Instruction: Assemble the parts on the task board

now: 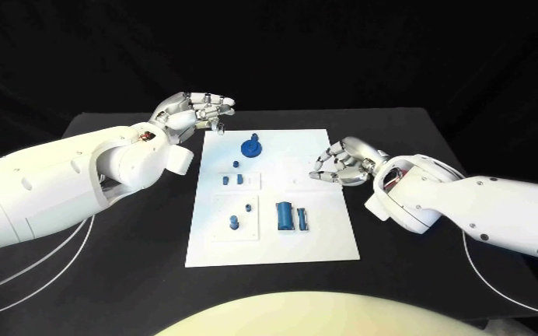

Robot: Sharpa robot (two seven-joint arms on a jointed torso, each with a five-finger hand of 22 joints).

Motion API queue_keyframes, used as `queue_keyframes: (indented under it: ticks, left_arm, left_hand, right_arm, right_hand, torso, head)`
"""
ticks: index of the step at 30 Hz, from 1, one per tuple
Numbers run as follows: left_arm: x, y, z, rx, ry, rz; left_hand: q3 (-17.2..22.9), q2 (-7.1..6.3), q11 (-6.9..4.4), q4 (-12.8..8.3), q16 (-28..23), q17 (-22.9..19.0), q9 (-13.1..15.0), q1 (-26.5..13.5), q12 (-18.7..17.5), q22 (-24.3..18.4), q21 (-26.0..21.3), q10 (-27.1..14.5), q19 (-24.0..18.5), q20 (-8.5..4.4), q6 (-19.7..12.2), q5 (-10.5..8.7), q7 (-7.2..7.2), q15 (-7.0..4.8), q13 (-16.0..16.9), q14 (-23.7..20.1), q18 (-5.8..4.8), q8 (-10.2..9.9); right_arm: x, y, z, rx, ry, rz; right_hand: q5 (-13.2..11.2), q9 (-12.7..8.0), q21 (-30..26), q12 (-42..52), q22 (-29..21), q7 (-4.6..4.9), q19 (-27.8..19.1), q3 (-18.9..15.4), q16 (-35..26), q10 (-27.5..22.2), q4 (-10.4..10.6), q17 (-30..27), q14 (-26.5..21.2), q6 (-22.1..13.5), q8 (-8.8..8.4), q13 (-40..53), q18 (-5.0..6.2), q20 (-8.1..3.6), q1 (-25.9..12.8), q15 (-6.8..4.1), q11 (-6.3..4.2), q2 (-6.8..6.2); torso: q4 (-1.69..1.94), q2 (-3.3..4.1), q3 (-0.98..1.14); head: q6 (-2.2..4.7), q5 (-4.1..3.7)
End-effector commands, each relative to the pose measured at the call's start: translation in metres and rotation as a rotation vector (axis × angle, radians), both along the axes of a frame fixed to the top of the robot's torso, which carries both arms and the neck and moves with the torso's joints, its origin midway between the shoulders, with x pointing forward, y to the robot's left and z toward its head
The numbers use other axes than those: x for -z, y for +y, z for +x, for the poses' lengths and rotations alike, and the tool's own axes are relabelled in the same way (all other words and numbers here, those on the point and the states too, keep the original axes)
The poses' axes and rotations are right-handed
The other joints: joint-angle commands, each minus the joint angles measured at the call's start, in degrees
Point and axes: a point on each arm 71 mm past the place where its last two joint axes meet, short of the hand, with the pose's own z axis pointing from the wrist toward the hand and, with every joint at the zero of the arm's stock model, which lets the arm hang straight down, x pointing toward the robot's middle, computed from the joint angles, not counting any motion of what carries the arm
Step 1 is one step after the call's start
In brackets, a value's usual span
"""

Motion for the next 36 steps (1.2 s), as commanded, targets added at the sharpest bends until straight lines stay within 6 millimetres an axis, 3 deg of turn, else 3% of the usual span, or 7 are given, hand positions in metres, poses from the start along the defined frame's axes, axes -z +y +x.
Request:
queue_keyframes:
  ticks: [1, 17, 18, 20, 26, 27, 36]
  left_arm:
    - [0.001, 0.006, 0.006, -0.096, -0.049, -0.030]
    - [0.019, 0.025, 0.040, -0.358, -0.111, -0.052]
    - [0.021, 0.021, 0.038, -0.281, -0.076, -0.016]
    - [0.021, 0.021, 0.038, -0.283, -0.076, -0.015]
    - [0.023, 0.010, 0.028, -0.307, -0.077, -0.006]
    - [0.024, 0.007, 0.025, -0.313, -0.077, -0.004]
    - [0.025, -0.024, -0.012, -0.391, -0.081, 0.029]
  left_hand:
    - [-0.40, -0.03, 0.19, 0.71, -1.54, -0.94, 0.17, -0.30, 0.32, -0.98, -1.96, -0.39, -1.53, 0.28, -0.58, -0.08, -0.06, 0.31, -0.24, -2.42, 0.77, -0.09]
    - [-1.72, -0.68, 4.46, 5.04, -42.92, -18.50, -2.47, 1.83, -15.78, -25.48, -39.64, -0.70, -13.81, 8.07, -4.14, -0.12, -0.98, 7.35, -6.98, -15.98, -0.22, -0.86]
    - [-31.02, 11.77, -7.10, -4.16, -62.77, -27.84, -19.14, -22.47, -25.68, -39.34, -51.63, -54.96, -52.40, -8.57, -50.58, -14.95, -11.15, -3.04, -10.56, -58.77, -9.71, -14.59]
    - [-31.02, 11.77, -7.10, -4.16, -62.77, -27.84, -19.14, -24.86, -25.68, -39.34, -51.63, -54.96, -52.40, -8.57, -50.58, -14.95, -11.15, -3.04, -10.56, -58.77, -9.71, -14.59]
    - [-31.02, 11.77, -7.10, -4.16, -62.77, -27.84, -19.14, -36.85, -25.68, -39.34, -51.63, -54.96, -52.40, -8.57, -50.58, -14.95, -11.15, -3.04, -10.56, -58.77, -9.71, -14.59]
    - [-31.02, 11.77, -7.10, -4.16, -62.77, -27.84, -19.14, -78.35, -25.68, -39.34, -51.63, -54.96, -52.40, -8.57, -50.58, -14.95, -11.15, -3.04, -10.56, -58.77, -9.71, -14.59]
    - [-31.02, 11.77, -7.10, -4.16, -62.77, -27.84, -19.14, -78.35, -25.68, -39.34, -51.63, -54.96, -52.40, -8.57, -50.58, -14.95, -11.15, -3.04, -10.56, -58.77, -9.71, -14.59]
  right_arm:
    - [-0.009, -0.009, 0.021, 0.053, -0.046, 0.310]
    - [-0.008, -0.046, 0.108, 0.214, -0.105, 0.595]
    - [-0.006, -0.049, 0.106, 0.251, -0.110, 0.459]
    - [-0.006, -0.047, 0.106, 0.252, -0.110, 0.464]
    - [-0.006, -0.033, 0.094, 0.271, -0.116, 0.532]
    - [-0.006, -0.029, 0.091, 0.277, -0.116, 0.549]
    - [-0.014, 0.012, 0.050, 0.356, -0.109, 0.734]
  right_hand:
    - [0.15, -0.01, -11.23, -10.67, 6.77, 0.61, -3.28, 0.08, -4.89, -6.83, -0.37, -6.80, -1.51, -1.37, -0.31, -2.76, 2.15, 0.74, 1.56, 0.69, 0.70, -0.02]
    - [-3.34, -8.81, -70.77, -56.21, -37.45, 4.14, -23.36, 9.86, -62.88, -18.07, -1.06, -49.78, -24.24, -3.90, -5.30, -58.43, 7.56, 7.55, 7.16, 7.46, 5.87, -1.55]
    - [-9.46, -34.54, -74.37, -66.30, -74.91, -6.74, -41.50, -14.68, -81.97, -36.35, -14.19, -72.40, -42.40, -53.41, -15.50, -74.93, -2.93, -3.72, -16.73, 2.21, -1.99, 11.12]
    - [-9.46, -34.54, -74.37, -66.30, -74.91, -6.74, -83.60, -14.68, -81.97, -78.20, -14.19, -72.40, -84.01, -53.41, -15.50, -74.93, -2.93, -3.72, -19.49, 2.21, -1.99, 11.12]
    - [-9.46, -34.54, -74.37, -66.30, -74.91, -6.74, -83.60, -14.68, -81.97, -78.20, -14.19, -72.40, -84.01, -53.41, -15.50, -74.93, -2.93, -3.72, -31.03, 2.21, -1.99, 11.12]
    - [-9.46, -34.54, -74.37, -66.30, -74.91, -6.74, -83.60, -14.68, -81.97, -78.20, -14.19, -72.40, -84.01, -53.41, -15.50, -74.93, -2.93, -3.72, -73.23, 2.21, -1.99, 11.12]
    - [-9.46, -34.54, -74.37, -66.30, -74.91, -6.74, -83.60, -14.68, -81.97, -78.20, -14.19, -72.40, -84.01, -53.41, -15.50, -74.93, -2.93, -3.72, -73.23, 2.21, -1.99, 11.12]
  torso:
    - [-0.05, -1.52, -0.47]
    - [0.20, -3.05, 0.20]
    - [0.11, -2.86, -0.04]
    - [0.12, -2.86, 0.01]
    - [0.22, -2.84, 0.60]
    - [0.26, -2.84, 0.84]
    - [0.44, -2.81, 1.95]
  head:
    - [2.21, -0.06]
    - [7.73, 0.88]
    - [7.01, 0.78]
    - [7.18, 0.79]
    - [9.09, 0.99]
    - [9.90, 1.08]
    - [13.49, 1.45]
